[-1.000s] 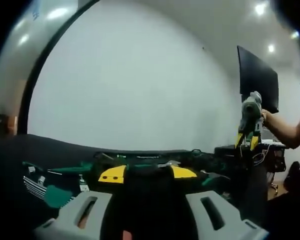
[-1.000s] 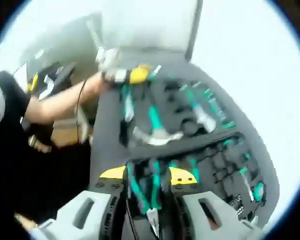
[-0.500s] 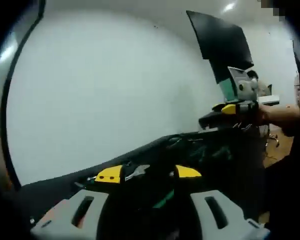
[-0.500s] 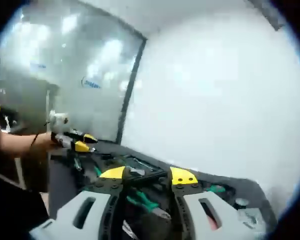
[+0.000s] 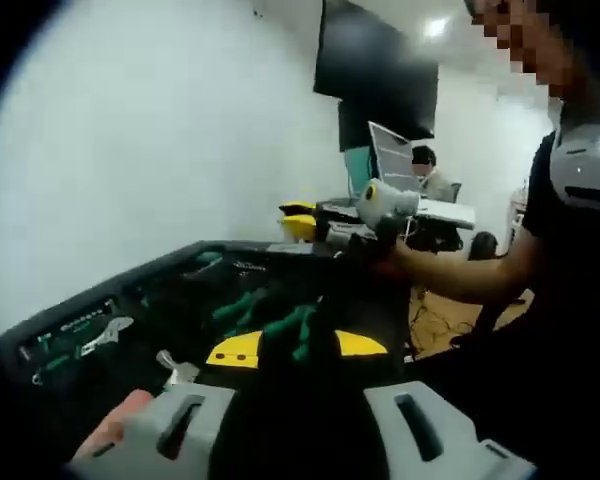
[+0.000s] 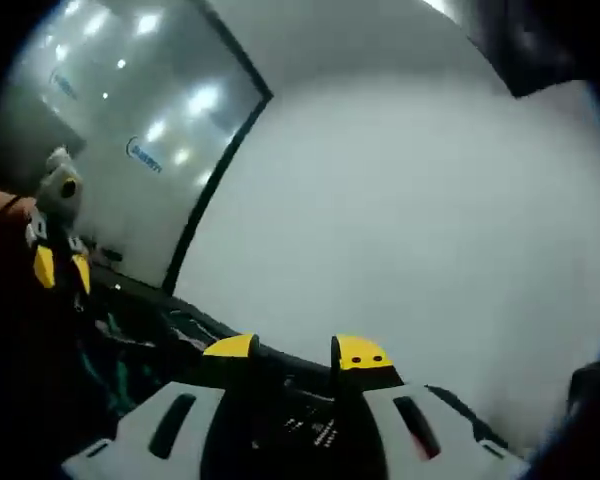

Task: Pick up the tools and put them into their designated positions in the toolbox.

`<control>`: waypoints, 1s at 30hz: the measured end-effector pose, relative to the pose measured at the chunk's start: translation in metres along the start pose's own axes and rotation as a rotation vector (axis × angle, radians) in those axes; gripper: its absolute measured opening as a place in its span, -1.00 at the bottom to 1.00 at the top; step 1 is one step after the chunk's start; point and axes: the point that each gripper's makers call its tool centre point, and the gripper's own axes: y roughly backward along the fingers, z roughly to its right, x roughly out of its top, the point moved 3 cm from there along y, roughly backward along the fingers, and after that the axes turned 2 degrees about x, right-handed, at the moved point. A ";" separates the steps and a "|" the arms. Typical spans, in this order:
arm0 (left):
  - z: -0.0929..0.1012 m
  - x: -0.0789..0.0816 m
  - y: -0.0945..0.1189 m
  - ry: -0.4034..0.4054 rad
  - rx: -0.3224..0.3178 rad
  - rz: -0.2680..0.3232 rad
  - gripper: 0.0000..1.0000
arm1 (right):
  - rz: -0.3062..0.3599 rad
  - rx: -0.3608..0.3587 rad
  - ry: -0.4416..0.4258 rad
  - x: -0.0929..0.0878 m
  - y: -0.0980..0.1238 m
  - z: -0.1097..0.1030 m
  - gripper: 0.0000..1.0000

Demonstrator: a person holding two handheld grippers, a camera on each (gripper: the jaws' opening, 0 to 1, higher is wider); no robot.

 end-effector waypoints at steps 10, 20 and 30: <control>-0.005 -0.013 -0.023 -0.027 -0.012 -0.113 -0.80 | -0.076 -0.030 -0.021 -0.010 0.008 0.001 -0.51; -0.014 -0.027 -0.018 0.042 0.032 -0.189 -0.89 | -0.124 -0.022 0.071 -0.017 0.005 -0.009 -0.52; -0.009 -0.024 -0.026 0.148 -0.037 -0.161 -0.90 | -0.142 -0.048 0.063 -0.019 0.007 -0.008 -0.52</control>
